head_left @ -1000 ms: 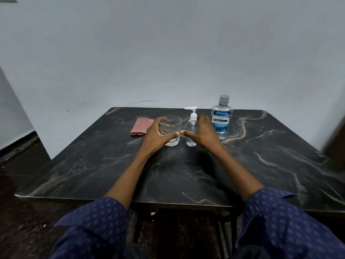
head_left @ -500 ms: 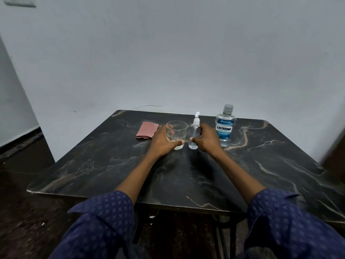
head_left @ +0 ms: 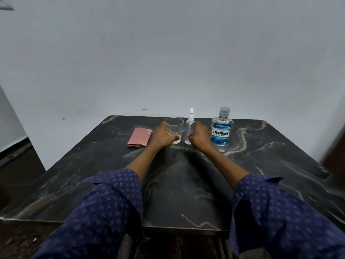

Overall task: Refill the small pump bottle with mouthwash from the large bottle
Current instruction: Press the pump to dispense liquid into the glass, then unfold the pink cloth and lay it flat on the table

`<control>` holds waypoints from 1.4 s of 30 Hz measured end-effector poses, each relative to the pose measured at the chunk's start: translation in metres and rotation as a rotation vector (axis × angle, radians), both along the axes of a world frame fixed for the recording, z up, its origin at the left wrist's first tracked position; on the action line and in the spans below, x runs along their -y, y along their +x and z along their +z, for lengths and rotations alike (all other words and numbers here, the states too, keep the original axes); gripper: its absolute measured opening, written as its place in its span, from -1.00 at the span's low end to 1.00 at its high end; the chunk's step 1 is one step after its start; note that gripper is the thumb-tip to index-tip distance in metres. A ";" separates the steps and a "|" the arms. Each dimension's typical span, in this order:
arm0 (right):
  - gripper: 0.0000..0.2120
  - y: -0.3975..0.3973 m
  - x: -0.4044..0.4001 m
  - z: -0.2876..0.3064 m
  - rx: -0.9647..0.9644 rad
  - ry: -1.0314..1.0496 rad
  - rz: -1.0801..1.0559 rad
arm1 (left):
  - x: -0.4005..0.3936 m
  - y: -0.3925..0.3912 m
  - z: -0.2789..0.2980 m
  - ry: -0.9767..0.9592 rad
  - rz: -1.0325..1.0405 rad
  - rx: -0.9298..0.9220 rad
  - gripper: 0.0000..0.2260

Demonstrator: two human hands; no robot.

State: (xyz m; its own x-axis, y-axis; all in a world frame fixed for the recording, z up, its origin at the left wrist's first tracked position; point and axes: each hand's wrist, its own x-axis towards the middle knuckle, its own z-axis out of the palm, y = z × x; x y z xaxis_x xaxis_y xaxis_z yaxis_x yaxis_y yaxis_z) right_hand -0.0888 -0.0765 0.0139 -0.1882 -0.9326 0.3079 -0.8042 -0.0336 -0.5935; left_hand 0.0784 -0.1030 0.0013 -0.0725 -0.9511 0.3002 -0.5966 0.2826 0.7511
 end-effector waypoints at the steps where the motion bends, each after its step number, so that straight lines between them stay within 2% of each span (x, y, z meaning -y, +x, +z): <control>1: -0.63 -0.001 0.004 0.000 -0.004 -0.002 -0.004 | 0.004 0.000 0.000 -0.008 -0.001 -0.002 -0.51; 4: -0.66 -0.004 0.014 -0.001 -0.003 0.002 0.000 | 0.012 0.001 0.000 0.006 0.020 -0.001 -0.40; 10: -0.65 -0.007 0.021 -0.001 -0.011 0.012 -0.007 | 0.022 0.004 -0.004 0.048 0.040 0.044 -0.32; 15: -0.60 -0.005 0.014 0.002 -0.010 0.062 -0.011 | 0.013 0.006 -0.002 0.018 -0.002 0.038 -0.48; 16: -0.60 -0.005 0.009 0.002 -0.011 0.069 -0.008 | 0.010 0.008 -0.003 0.025 -0.005 0.035 -0.45; 20: -0.57 -0.001 -0.022 0.000 -0.023 0.018 -0.004 | -0.005 0.014 -0.007 0.106 0.059 -0.035 -0.06; 22: -0.57 0.001 -0.040 -0.001 -0.047 -0.052 0.012 | -0.015 0.015 -0.007 0.111 0.076 -0.033 0.05; 25: -0.61 -0.001 -0.069 0.002 -0.059 -0.236 0.038 | -0.036 0.011 -0.007 -0.057 0.171 -0.058 -0.08; 28: -0.80 -0.012 -0.095 0.006 -0.020 -0.412 0.000 | -0.061 -0.009 -0.004 -0.358 0.255 -0.102 -0.47; 30: -0.80 -0.025 -0.103 0.009 0.024 -0.466 -0.076 | -0.074 -0.029 0.003 -0.422 0.181 -0.133 -0.68; 33: -0.69 -0.051 -0.104 0.009 0.106 -0.456 -0.216 | -0.084 -0.065 0.011 -0.251 -0.019 -0.170 -0.78; 36: -0.53 -0.078 -0.096 0.004 0.155 -0.282 -0.280 | -0.087 -0.097 0.011 -0.044 -0.094 -0.186 -0.69; 39: -0.41 -0.092 -0.085 -0.002 0.168 -0.101 -0.267 | -0.087 -0.119 0.006 0.056 -0.113 -0.154 -0.69; 42: -0.51 -0.098 -0.071 -0.008 0.154 -0.041 -0.237 | -0.086 -0.131 0.001 0.083 -0.108 -0.147 -0.68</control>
State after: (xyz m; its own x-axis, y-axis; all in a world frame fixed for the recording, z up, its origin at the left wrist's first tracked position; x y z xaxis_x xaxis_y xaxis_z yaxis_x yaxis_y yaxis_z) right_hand -0.1872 -0.0054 0.0059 -0.4468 -0.8444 0.2956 -0.6927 0.1175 -0.7116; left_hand -0.0526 -0.0174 0.0018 -0.1366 -0.9622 0.2357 -0.4486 0.2722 0.8513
